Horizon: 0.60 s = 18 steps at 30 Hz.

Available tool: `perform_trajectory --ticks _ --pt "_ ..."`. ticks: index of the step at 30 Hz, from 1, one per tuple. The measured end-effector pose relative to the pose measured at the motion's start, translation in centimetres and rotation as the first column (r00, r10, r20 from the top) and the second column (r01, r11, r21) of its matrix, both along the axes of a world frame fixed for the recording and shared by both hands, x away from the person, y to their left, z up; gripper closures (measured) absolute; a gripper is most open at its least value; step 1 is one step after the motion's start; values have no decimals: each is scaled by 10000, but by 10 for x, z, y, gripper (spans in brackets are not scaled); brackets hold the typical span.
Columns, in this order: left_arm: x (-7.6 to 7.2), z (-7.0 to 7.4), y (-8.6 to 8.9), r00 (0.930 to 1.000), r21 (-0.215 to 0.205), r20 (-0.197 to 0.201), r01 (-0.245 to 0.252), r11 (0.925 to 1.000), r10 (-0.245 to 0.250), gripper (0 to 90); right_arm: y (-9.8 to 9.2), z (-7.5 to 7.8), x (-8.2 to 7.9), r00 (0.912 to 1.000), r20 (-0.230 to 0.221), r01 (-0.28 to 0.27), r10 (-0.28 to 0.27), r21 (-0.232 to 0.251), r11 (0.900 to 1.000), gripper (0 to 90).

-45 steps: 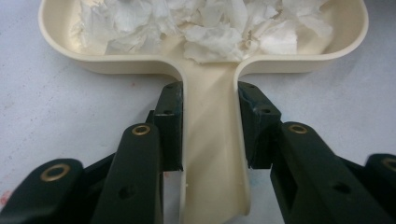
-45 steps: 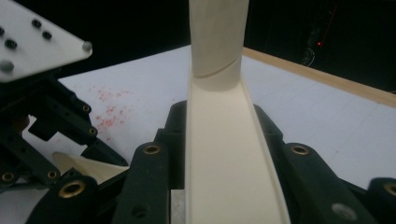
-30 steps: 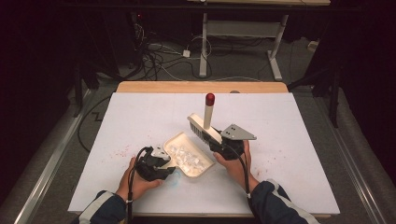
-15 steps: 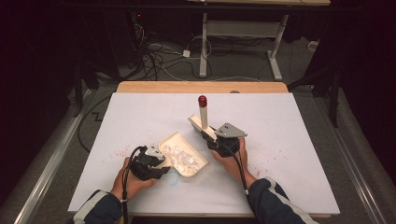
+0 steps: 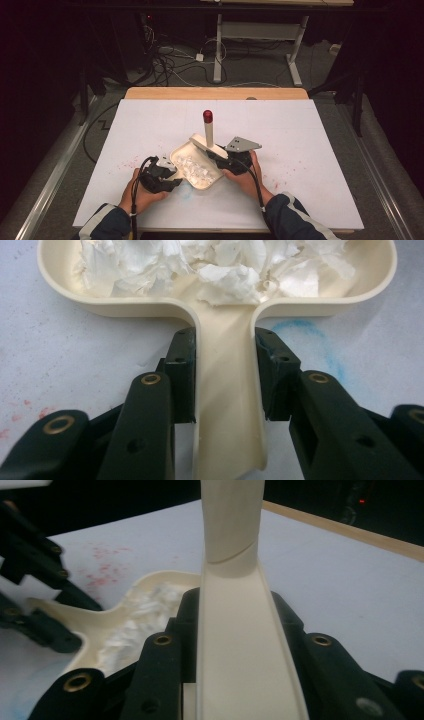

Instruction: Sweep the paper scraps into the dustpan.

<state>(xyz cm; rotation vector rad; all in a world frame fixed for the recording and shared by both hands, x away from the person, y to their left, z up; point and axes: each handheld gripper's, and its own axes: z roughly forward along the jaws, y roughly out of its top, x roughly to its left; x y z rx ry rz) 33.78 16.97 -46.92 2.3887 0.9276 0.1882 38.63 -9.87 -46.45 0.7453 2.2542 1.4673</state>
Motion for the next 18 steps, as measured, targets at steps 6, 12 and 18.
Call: perform_trajectory --ticks 6,12,18 --pt "-1 0 0 10000 -5 -20 18 10000 -19 633 6 16 -17 9964 382 -766 762 89 9970 676" --pt "-1 0 0 10000 29 -38 86 10000 -86 633 -8 31 -19 9969 647 -491 458 501 9975 675" --pt "-3 1 0 9999 141 -13 146 9998 -146 633 -30 33 -19 9988 493 64 -75 226 9997 675"
